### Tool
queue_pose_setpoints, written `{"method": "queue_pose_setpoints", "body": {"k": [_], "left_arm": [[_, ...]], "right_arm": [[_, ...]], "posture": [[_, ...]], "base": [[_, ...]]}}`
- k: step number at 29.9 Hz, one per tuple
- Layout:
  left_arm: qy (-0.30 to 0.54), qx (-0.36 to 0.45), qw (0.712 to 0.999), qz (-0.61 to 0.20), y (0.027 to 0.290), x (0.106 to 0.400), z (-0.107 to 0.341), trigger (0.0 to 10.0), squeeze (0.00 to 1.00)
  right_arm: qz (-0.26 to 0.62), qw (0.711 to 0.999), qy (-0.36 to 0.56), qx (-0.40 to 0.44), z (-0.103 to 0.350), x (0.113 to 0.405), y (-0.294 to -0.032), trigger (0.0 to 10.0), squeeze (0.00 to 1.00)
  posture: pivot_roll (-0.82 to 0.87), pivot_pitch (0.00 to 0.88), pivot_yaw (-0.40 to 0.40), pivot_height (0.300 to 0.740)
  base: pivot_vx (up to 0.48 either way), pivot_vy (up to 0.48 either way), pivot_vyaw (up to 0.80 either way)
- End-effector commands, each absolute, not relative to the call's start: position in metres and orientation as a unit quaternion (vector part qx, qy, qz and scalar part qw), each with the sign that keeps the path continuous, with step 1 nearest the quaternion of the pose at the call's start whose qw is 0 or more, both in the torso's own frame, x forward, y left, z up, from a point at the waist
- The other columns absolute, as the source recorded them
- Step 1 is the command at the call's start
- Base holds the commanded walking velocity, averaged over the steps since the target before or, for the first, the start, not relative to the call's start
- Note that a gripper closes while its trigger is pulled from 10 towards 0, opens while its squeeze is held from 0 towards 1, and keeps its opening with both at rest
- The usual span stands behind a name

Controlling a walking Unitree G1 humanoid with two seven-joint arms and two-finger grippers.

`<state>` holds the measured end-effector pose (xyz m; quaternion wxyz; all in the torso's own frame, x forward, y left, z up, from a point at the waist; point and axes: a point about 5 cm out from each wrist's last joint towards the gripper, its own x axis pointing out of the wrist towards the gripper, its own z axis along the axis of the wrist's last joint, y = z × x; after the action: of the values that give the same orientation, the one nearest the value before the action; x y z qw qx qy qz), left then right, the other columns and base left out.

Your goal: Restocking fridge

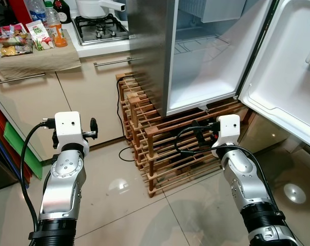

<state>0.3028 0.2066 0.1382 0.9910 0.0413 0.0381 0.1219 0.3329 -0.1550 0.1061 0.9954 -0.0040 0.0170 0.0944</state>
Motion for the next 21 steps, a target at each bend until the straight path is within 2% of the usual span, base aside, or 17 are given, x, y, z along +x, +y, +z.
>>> {"method": "queue_pose_setpoints", "body": {"k": [1, 5, 6, 8, 10, 21], "left_arm": [[0.033, 0.045, 0.990, 0.126, 0.207, 0.302, 0.140, 10.0, 0.00], [0.033, 0.045, 0.990, 0.126, 0.207, 0.302, 0.140, 10.0, 0.00], [0.035, 0.043, 0.991, 0.126, 0.206, 0.302, 0.138, 10.0, 0.00], [0.043, 0.045, 0.994, 0.094, 0.199, 0.307, 0.132, 10.0, 0.00], [0.047, 0.048, 0.995, 0.079, 0.197, 0.309, 0.130, 10.0, 0.00], [0.043, 0.060, 0.996, 0.056, 0.189, 0.312, 0.130, 10.0, 0.00]], "right_arm": [[0.093, 0.995, 0.024, -0.011, 0.105, 0.333, -0.156, 10.0, 0.00], [0.093, 0.995, 0.024, -0.011, 0.105, 0.333, -0.156, 10.0, 0.00], [0.095, 0.995, 0.026, -0.014, 0.105, 0.333, -0.155, 10.0, 0.00], [0.107, 0.994, 0.009, 0.007, 0.113, 0.343, -0.136, 10.0, 0.00], [0.111, 0.994, 0.001, 0.017, 0.117, 0.347, -0.128, 10.0, 0.00], [0.113, 0.994, -0.002, 0.011, 0.116, 0.346, -0.129, 10.0, 0.00]], "posture": [[-0.05, 0.000, 0.010, 0.732], [-0.05, 0.000, 0.010, 0.732], [0.00, 0.000, 0.000, 0.740], [-0.03, 0.000, -0.001, 0.740], [-0.03, 0.000, 0.001, 0.740], [-0.04, 0.000, 0.008, 0.740]], "base": [[0.000, 0.000, 0.00], [0.000, 0.000, 0.00], [0.000, 0.000, 0.00], [0.000, 0.000, 0.00], [0.000, 0.000, 0.00], [0.000, 0.000, 0.00]]}}
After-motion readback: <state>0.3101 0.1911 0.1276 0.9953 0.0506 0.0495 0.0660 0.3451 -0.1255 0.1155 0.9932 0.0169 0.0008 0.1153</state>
